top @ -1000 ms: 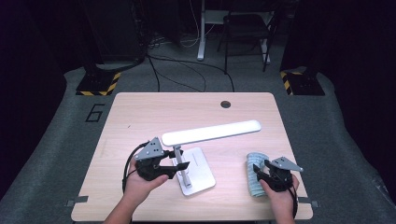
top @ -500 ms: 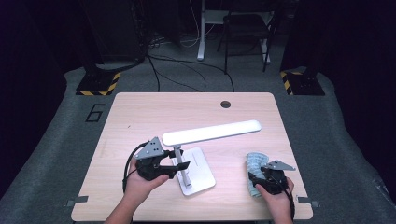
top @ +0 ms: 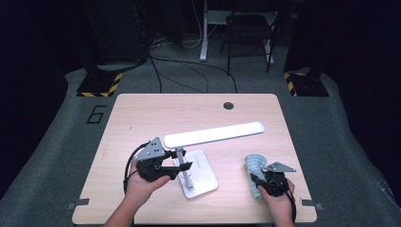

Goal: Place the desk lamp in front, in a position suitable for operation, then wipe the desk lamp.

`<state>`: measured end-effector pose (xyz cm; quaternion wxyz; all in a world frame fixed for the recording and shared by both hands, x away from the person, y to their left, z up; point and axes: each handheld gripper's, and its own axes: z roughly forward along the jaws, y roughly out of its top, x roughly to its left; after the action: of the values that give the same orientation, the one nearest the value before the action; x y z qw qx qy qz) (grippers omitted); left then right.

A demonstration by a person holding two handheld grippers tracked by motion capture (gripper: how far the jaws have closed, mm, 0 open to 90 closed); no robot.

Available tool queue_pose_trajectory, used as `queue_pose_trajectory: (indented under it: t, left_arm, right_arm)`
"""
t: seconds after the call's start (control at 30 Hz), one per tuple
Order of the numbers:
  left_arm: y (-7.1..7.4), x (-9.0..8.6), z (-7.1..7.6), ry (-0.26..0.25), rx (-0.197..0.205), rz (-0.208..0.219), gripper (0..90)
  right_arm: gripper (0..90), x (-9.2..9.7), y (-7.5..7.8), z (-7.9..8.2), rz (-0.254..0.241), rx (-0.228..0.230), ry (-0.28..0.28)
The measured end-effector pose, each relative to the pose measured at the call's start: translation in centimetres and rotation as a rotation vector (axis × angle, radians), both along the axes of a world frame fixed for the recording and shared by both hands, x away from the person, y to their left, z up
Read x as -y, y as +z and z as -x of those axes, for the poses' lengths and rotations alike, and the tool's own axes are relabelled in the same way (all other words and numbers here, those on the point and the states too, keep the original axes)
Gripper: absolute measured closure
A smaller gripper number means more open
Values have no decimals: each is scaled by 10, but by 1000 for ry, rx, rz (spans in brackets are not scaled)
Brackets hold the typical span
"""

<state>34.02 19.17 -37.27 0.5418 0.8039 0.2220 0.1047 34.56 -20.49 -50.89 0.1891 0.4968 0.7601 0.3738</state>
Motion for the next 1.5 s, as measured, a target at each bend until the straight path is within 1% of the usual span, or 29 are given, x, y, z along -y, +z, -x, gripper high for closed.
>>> queue_pose_trajectory:
  t: [0.03, 0.13, 0.17, 0.23, 0.43, 0.47, 0.53, 0.57, 0.6, 0.63, 0.67, 0.7, 0.77, 0.8, 0.83, 0.87, 0.93, 1.07, 1.13, 1.17, 1.2, 1.23, 1.3, 1.33, 1.37, 1.4, 1.43, 1.47, 1.5]
  left_arm:
    - [0, 1, -1, -19, -3, -1, 514]
    - [0, 2, -1, -32, -3, -2, 514]
    - [0, 3, -1, -41, -4, -1, 514]
    - [0, 6, -1, -41, 1, 3, 514]
    - [-1, 8, 1, -60, -4, 13, 513]
    - [-1, 9, 1, -62, -6, 13, 513]
    - [0, 9, 1, -66, -4, 3, 513]
    - [0, 10, 1, -71, -5, 6, 513]
    - [0, 10, 1, -71, -5, 6, 513]
    - [0, 10, 0, -75, -5, 10, 513]
    - [1, 10, 0, -86, -7, -2, 513]
    - [0, 12, 0, -78, -9, 10, 513]
    - [1, 13, 0, -82, -4, -5, 514]
    - [1, 13, 0, -82, -4, -5, 514]
    - [1, 13, 0, -90, -8, -11, 514]
    - [1, 14, 1, -85, -2, -5, 514]
    - [1, 15, 1, -92, -5, -4, 514]
    - [2, 15, 2, -107, -10, -18, 514]
    - [2, 15, 2, -107, -9, -17, 514]
    - [2, 15, 2, -97, -8, -10, 513]
    - [2, 15, 2, -97, -8, -10, 512]
    - [1, 16, 3, -90, -13, 1, 510]
    - [2, 16, 3, -92, -14, -9, 509]
    - [2, 17, 3, -81, -12, -10, 508]
    - [4, 16, 4, -89, -16, -14, 505]
    - [4, 16, 4, -89, -16, -14, 503]
    - [6, 16, 4, -81, -20, 4, 500]
    - [6, 16, 4, -81, -20, 4, 495]
    - [8, 15, 4, -79, -17, 11, 494]
  right_arm:
    - [628, -1, 1, 0, -3, 2, 11]
    - [630, -3, 2, 1, -15, 6, 11]
    - [631, -6, 3, 0, -34, 17, 12]
    - [630, -7, 3, 0, -32, 10, 19]
    - [630, -16, 6, 4, -42, 26, 37]
    - [630, -17, 7, 4, -38, 36, 44]
    - [630, -19, 8, 6, -49, 31, 35]
    - [630, -21, 9, 6, -67, 30, 54]
    - [630, -21, 9, 6, -67, 30, 54]
    - [630, -24, 10, 6, -73, 34, 51]
    - [630, -26, 11, 7, -69, 40, 61]
    - [630, -30, 12, 7, -64, 52, 86]
    - [631, -37, 13, 8, -72, 51, 103]
    - [631, -37, 13, 8, -72, 51, 103]
    - [630, -45, 13, 9, -63, 47, 131]
    - [630, -45, 13, 9, -63, 47, 131]
    - [630, -53, 14, 10, -69, 46, 159]
    - [629, -75, 17, 16, -74, 45, 215]
    - [629, -79, 17, 18, -75, 45, 220]
    - [629, -85, 17, 21, -76, 37, 238]
    - [629, -85, 17, 21, -76, 37, 238]
    - [629, -90, 15, 23, -80, 33, 248]
    - [629, -92, 14, 22, -78, 29, 252]
    - [629, -95, 13, 22, -76, 32, 259]
    - [628, -100, 11, 21, -69, 20, 256]
    - [628, -100, 11, 21, -69, 20, 256]
    - [627, -105, 9, 20, -60, 20, 262]
    - [627, -105, 9, 20, -60, 20, 262]
    - [625, -108, 6, 18, -45, 16, 270]
